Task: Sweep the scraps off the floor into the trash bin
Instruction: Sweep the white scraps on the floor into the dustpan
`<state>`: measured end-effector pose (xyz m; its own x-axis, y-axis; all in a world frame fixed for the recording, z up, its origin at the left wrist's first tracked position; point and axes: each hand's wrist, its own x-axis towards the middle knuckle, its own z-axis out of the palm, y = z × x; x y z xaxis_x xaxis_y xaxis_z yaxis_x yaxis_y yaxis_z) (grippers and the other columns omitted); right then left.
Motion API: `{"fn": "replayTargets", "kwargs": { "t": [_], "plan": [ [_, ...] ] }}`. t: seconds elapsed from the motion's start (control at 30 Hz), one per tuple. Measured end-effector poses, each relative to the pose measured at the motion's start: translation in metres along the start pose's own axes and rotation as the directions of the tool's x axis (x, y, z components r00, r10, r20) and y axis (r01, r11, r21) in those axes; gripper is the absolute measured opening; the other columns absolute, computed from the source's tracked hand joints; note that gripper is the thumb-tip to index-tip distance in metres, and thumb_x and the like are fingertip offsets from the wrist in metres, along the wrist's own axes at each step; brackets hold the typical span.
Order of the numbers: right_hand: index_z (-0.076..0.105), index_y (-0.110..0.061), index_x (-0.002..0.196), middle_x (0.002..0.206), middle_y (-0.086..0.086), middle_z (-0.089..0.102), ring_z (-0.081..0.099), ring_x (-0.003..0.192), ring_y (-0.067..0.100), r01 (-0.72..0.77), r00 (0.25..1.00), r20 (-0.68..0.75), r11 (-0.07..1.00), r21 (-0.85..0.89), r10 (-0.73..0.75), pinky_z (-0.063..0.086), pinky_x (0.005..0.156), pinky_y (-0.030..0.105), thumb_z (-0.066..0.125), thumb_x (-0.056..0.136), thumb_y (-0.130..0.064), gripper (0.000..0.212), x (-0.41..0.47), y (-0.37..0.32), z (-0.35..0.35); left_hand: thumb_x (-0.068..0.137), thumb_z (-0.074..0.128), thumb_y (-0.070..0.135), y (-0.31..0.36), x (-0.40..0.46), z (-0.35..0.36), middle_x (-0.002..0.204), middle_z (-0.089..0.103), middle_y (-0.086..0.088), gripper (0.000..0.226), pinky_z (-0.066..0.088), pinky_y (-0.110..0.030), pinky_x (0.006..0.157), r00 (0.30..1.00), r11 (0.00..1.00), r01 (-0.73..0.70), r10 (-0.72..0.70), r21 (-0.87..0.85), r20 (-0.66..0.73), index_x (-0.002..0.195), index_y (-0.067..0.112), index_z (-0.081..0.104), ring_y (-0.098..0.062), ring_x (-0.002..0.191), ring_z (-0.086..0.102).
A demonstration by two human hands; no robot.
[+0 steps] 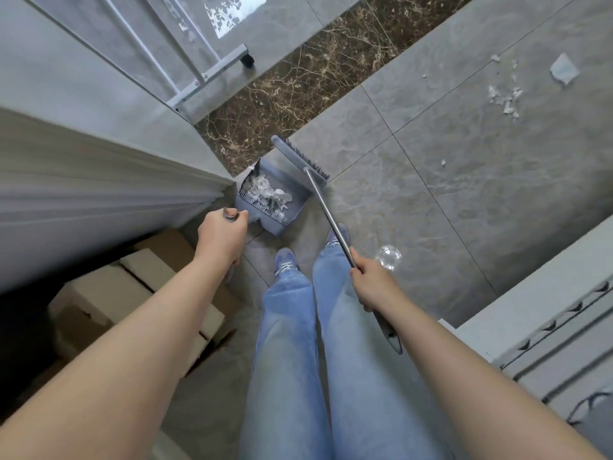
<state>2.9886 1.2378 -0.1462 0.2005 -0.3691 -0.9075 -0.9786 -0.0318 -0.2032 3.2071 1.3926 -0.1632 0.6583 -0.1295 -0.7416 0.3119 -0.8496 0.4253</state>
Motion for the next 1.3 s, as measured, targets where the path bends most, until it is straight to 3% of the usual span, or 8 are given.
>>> {"fn": "replayTargets", "kwargs": {
  "t": [0.1, 0.23, 0.33, 0.5, 0.67, 0.97, 1.1, 1.3],
  "plan": [
    [0.044, -0.027, 0.142, 0.116, 0.023, 0.060, 0.063, 0.092, 0.039, -0.011, 1.000, -0.004, 1.000, -0.024, 0.011, 0.047, 0.051, 0.026, 0.035, 0.092, -0.010, 0.054, 0.018, -0.018, 0.019, 0.090, 0.054, 0.036, -0.001, 0.002, -0.006, 0.046, 0.045, -0.010, 0.033, 0.042, -0.031, 0.051, 0.996, 0.999, 0.039, -0.038, -0.021, 0.075, 0.069, 0.010, 0.053, -0.027, 0.036, 0.042],
    [0.050, -0.032, 0.131, 0.069, 0.012, 0.048, 0.046, 0.045, 0.021, -0.140, 0.978, 0.194, 0.935, 0.325, 0.079, 0.042, 0.043, 0.029, 0.036, 0.094, -0.006, 0.048, -0.002, -0.024, 0.054, 0.092, 0.054, 0.035, -0.001, 0.005, -0.019, 0.046, 0.041, -0.010, 0.034, 0.038, -0.027, 0.045, 0.991, 0.999, 0.000, -0.006, 0.042, 0.133, 0.068, 0.012, 0.052, -0.024, 0.036, 0.038],
    [0.046, -0.030, 0.141, 0.062, -0.002, 0.023, 0.021, 0.036, 0.008, -0.359, 0.922, 0.361, 0.653, 0.667, 0.138, 0.020, 0.033, 0.013, 0.036, 0.100, -0.009, 0.048, -0.019, -0.002, 0.051, 0.094, 0.055, 0.037, 0.006, 0.008, -0.030, 0.046, 0.042, -0.007, 0.032, 0.037, -0.027, 0.042, 0.987, 0.993, -0.042, 0.025, 0.107, 0.159, 0.075, 0.011, 0.053, -0.022, 0.038, 0.038],
    [0.043, -0.035, 0.143, 0.054, -0.005, 0.024, 0.020, 0.036, 0.007, -0.268, 0.963, 0.234, 0.588, 0.763, 0.136, 0.018, 0.032, 0.013, 0.037, 0.101, -0.010, 0.049, -0.031, 0.020, 0.007, 0.096, 0.055, 0.039, 0.017, 0.014, -0.031, 0.054, 0.042, -0.009, 0.035, 0.034, -0.028, 0.041, 0.970, 0.977, -0.125, 0.084, 0.173, 0.229, 0.075, 0.011, 0.054, -0.020, 0.043, 0.036],
    [0.050, -0.023, 0.139, 0.065, 0.007, 0.044, 0.038, 0.043, 0.019, -0.139, 0.975, -0.076, 0.846, 0.514, 0.207, 0.033, 0.039, 0.023, 0.036, 0.089, -0.003, 0.055, 0.021, 0.030, -0.015, 0.096, 0.054, 0.040, 0.026, 0.011, -0.016, 0.052, 0.045, -0.009, 0.037, 0.039, -0.031, 0.043, 0.949, 0.966, -0.161, 0.096, 0.202, 0.299, 0.076, 0.010, 0.056, -0.021, 0.043, 0.041],
    [0.050, -0.034, 0.137, 0.068, 0.004, 0.045, 0.041, 0.049, 0.020, -0.122, 0.991, -0.001, 0.889, 0.442, 0.136, 0.042, 0.045, 0.027, 0.040, 0.093, -0.008, 0.052, 0.008, 0.047, 0.044, 0.094, 0.057, 0.041, 0.023, -0.015, 0.006, 0.045, 0.043, -0.002, 0.037, 0.036, -0.026, 0.042, 0.971, 0.984, -0.115, 0.083, 0.135, 0.222, 0.067, 0.015, 0.055, -0.022, 0.036, 0.038],
    [0.036, -0.038, 0.148, 0.114, 0.020, 0.062, 0.056, 0.107, 0.038, 0.077, 0.985, -0.156, 0.996, 0.036, -0.071, 0.046, 0.089, 0.033, 0.040, 0.094, -0.014, 0.059, 0.007, 0.043, 0.016, 0.093, 0.058, 0.042, 0.008, -0.038, -0.002, 0.042, 0.043, 0.002, 0.035, 0.036, -0.026, 0.043, 0.981, 0.989, -0.092, 0.070, 0.120, 0.179, 0.071, 0.015, 0.056, -0.022, 0.035, 0.040],
    [0.033, -0.043, 0.147, 0.112, 0.017, 0.062, 0.060, 0.100, 0.038, 0.232, 0.950, -0.063, 0.825, -0.516, -0.307, 0.050, 0.078, 0.036, 0.042, 0.090, -0.004, 0.069, 0.053, -0.027, -0.048, 0.091, 0.058, 0.040, -0.020, -0.065, -0.013, 0.039, 0.043, 0.005, 0.035, 0.035, -0.026, 0.045, 0.996, 0.998, 0.007, -0.012, 0.056, 0.086, 0.065, 0.016, 0.056, -0.022, 0.034, 0.037]
  ]
}}
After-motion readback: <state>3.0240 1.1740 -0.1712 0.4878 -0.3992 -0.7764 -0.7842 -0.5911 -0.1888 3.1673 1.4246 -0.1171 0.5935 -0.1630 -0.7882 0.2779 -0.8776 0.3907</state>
